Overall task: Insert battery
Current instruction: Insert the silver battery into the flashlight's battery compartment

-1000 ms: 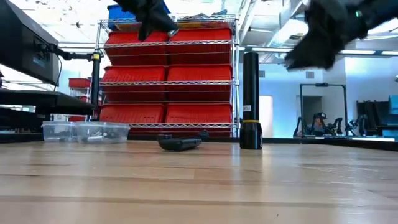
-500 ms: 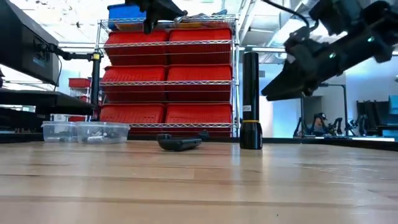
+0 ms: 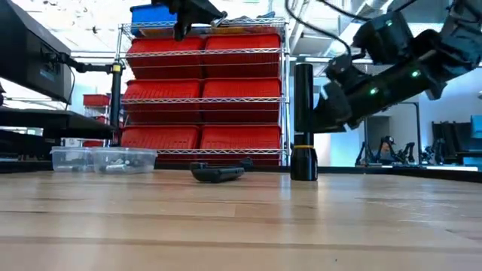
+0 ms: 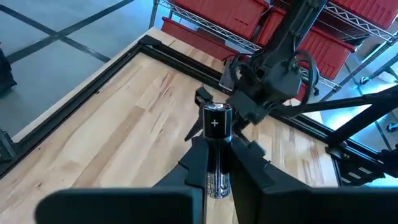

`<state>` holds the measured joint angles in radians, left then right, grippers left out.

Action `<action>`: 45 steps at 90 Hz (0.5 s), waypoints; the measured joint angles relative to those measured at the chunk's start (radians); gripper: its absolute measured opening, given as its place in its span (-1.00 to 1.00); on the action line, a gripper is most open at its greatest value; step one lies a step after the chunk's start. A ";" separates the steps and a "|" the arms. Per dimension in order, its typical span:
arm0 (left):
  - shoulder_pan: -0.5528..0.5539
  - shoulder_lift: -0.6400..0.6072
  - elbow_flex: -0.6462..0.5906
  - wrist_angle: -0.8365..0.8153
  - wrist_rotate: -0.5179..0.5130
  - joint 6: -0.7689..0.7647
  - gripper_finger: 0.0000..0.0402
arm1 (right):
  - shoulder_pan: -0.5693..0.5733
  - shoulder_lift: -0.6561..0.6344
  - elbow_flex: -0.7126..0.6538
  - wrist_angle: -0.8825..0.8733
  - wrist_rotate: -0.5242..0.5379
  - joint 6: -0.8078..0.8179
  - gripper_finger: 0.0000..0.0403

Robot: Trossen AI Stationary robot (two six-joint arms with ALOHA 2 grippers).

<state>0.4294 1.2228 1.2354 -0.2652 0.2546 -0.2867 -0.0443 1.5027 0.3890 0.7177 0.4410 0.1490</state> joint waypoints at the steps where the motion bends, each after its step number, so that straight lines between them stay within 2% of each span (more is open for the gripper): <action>1: 0.000 0.000 0.000 0.000 0.000 0.000 -0.91 | 0.000 0.003 0.004 0.000 0.000 0.000 0.26; 11: 0.000 0.000 0.000 -0.004 0.007 0.002 -0.91 | -0.002 0.010 0.031 -0.015 -0.001 -0.013 0.14; 23: 0.000 0.000 0.000 -0.007 0.008 0.017 -0.91 | -0.003 -0.030 0.073 -0.090 -0.006 -0.031 -0.31; 35: 0.000 0.006 0.000 0.010 0.008 0.015 -0.91 | -0.019 -0.107 0.143 -0.240 -0.079 -0.053 -0.30; 45: 0.000 0.024 0.000 0.124 0.009 -0.027 -0.91 | -0.051 -0.178 0.240 -0.335 -0.158 -0.046 -0.30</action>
<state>0.4294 1.2469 1.2354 -0.1414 0.2638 -0.3139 -0.0953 1.3244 0.6286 0.3823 0.2832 0.1031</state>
